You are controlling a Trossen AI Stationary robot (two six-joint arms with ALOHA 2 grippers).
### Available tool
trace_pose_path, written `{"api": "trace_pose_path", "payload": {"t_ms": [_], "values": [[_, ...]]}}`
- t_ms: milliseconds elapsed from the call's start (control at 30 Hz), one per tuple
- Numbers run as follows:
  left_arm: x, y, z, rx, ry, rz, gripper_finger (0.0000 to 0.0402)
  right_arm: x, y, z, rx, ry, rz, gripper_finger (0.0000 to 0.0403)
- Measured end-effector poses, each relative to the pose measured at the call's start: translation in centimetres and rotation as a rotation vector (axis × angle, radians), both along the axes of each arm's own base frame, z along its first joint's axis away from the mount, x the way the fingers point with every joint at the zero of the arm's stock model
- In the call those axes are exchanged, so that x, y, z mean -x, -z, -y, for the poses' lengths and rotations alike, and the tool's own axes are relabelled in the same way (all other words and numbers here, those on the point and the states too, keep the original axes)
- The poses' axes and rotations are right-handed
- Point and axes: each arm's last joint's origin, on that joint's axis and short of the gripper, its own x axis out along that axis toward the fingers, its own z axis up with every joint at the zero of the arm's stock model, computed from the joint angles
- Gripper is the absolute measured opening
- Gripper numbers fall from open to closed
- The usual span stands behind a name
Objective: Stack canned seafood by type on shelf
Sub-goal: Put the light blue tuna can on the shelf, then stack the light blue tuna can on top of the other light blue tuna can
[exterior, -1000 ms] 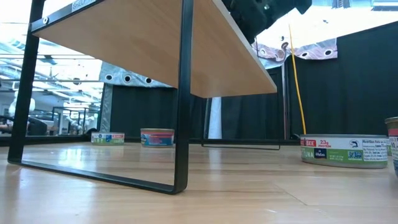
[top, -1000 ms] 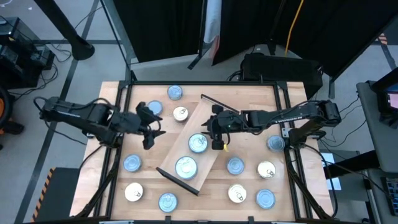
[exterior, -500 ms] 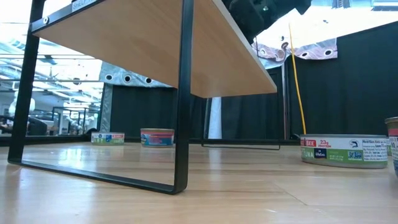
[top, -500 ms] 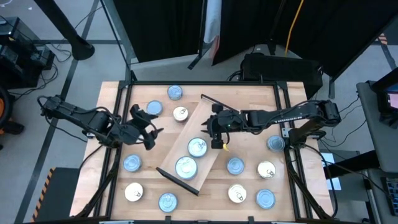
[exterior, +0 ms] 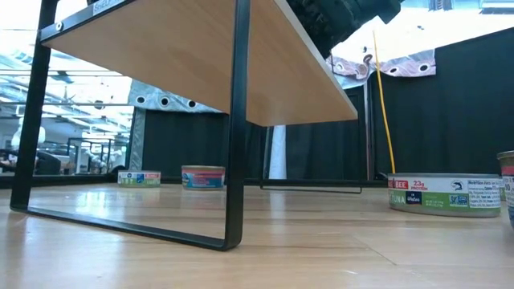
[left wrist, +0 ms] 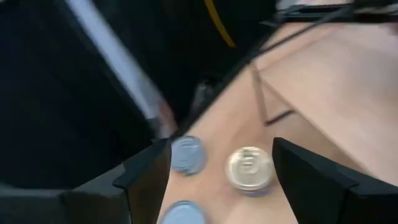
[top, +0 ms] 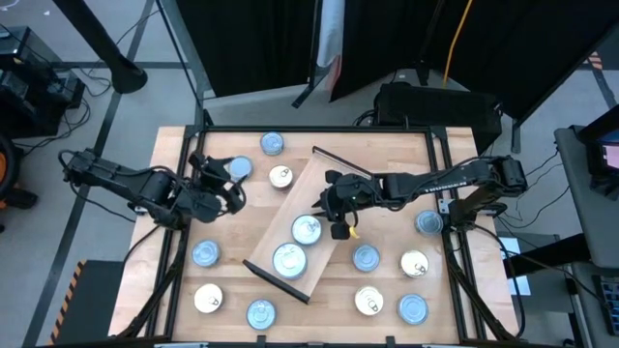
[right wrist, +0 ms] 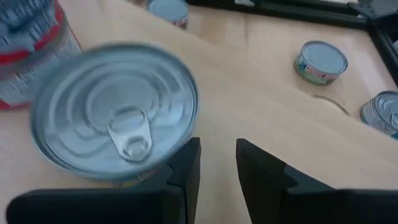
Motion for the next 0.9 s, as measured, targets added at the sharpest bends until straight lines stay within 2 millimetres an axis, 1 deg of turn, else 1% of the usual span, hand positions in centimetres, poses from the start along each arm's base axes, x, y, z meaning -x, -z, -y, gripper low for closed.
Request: {"api": "trace_pose_path", "payload": {"t_ms": [133,300,433,667,800,900], "values": [[-0.5,-0.2,-1.2,0.015,-0.057,0.031,0.0268,0.3,-0.4,-0.6,-0.013,-0.007,-0.007,0.0095],[-1.2,-0.6,-2.5,0.011,-0.038,0.003,0.0235,0.3,-0.8,-0.8,-0.006,-0.001,0.014,0.0095],[-1.6,-0.8,-3.4,0.007,-0.029,-0.004,0.0205,0.2,-0.6,-0.5,0.024,0.043,0.008,0.0095],[-1.6,-0.8,-5.1,-0.012,-0.065,-0.051,0.0159,-0.2,0.2,-0.5,0.022,0.031,-0.013,0.0095],[-1.8,-0.9,-6.1,-0.062,-0.089,-0.1,0.0135,-0.4,0.4,-0.7,-0.008,-0.006,-0.012,0.0095],[-1.9,-1.0,-6.8,-0.12,-0.152,-0.118,0.0122,-0.4,0.3,-0.7,-0.008,-0.003,-0.002,0.0095]]}}
